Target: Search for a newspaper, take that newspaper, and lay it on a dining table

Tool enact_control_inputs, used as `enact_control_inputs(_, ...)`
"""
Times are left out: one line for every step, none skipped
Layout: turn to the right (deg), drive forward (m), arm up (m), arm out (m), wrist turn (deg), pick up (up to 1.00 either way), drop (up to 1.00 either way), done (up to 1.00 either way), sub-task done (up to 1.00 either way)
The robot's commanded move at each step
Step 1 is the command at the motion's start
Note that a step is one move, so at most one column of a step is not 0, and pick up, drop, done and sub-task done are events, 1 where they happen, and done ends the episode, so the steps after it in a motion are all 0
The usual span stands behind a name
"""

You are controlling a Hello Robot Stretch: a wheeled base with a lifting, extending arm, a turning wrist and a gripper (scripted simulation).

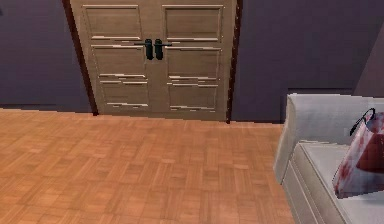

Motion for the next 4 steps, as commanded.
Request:
enact_control_inputs(0.0,0.0,0.0,-0.3,0.0,0.0,0.0,0.0,0.0)
enact_control_inputs(-45.0,0.0,0.0,0.0,0.0,0.0,0.0,0.0,0.0)
enact_control_inputs(-42.0,0.0,0.0,0.0,0.0,0.0,0.0,0.0,0.0)
enact_control_inputs(0.0,1.0,0.0,0.0,0.0,0.0,0.0,0.0,0.0)
